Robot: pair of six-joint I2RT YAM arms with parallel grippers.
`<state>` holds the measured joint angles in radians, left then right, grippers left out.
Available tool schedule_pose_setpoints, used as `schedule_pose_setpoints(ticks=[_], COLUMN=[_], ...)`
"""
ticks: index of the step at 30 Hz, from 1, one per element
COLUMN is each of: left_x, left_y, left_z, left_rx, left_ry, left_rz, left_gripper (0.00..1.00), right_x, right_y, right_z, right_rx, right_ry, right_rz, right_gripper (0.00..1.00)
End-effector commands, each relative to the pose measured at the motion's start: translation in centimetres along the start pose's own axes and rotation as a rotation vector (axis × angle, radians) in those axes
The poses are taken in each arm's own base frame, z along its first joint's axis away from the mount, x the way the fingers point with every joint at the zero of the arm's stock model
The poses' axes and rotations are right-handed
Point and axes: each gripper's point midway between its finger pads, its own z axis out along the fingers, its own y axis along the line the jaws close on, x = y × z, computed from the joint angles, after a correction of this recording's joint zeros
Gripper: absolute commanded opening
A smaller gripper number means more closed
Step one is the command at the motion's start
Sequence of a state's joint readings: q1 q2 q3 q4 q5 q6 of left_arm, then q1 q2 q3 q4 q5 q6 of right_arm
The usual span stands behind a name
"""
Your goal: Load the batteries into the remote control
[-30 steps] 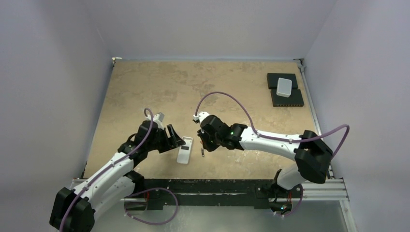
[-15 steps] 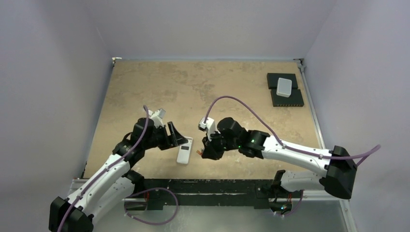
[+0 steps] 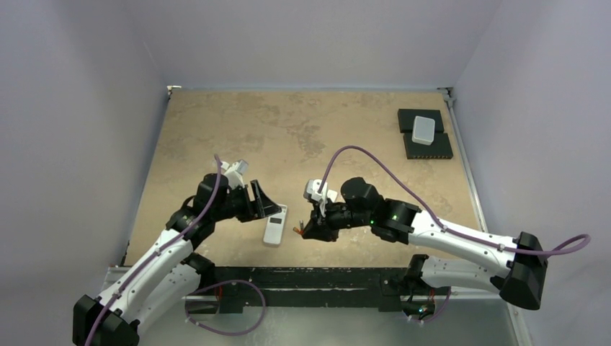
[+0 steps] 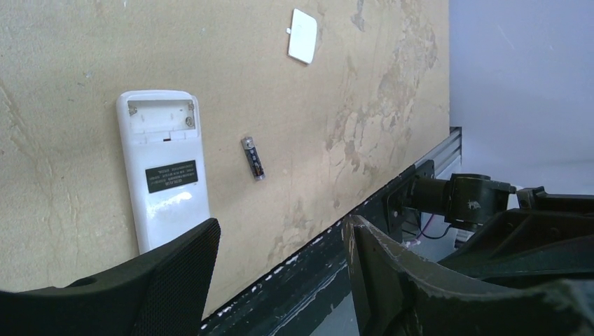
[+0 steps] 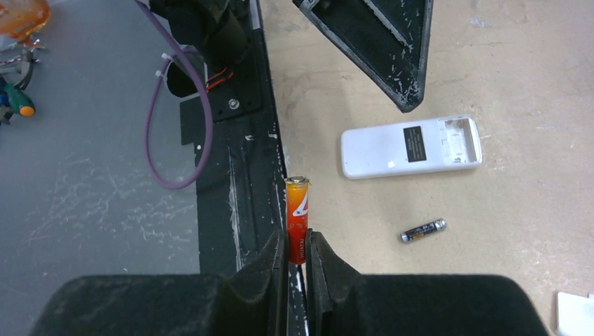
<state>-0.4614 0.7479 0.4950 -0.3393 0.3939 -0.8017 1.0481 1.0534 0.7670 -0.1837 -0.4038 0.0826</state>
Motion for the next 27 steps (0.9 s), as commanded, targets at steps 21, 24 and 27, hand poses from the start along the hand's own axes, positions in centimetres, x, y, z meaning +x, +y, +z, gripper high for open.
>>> schedule_pose_setpoints(ticks=[21, 24, 27], left_x=[-2.7, -2.9, -3.2], left_y=[1.8, 3.1, 4.9], left_z=[0.1, 0.8, 1.3], left_rx=[-0.143, -0.199, -0.269], left_ry=[-0.092, -0.103, -0.138], left_rz=[0.083, 0.057, 0.035], left_gripper=[0.64, 0.64, 0.64], right_x=[-1.4, -1.1, -1.3], right_y=[-5.6, -7.0, -8.1], right_z=[0.2, 1.0, 1.7], right_rx=[0.261, 0.308, 0.337], right_ry=[0.117, 0.181, 0.212], right_rz=[-0.172, -0.191, -0.214], right_gripper=[0.0, 0.0, 0.0])
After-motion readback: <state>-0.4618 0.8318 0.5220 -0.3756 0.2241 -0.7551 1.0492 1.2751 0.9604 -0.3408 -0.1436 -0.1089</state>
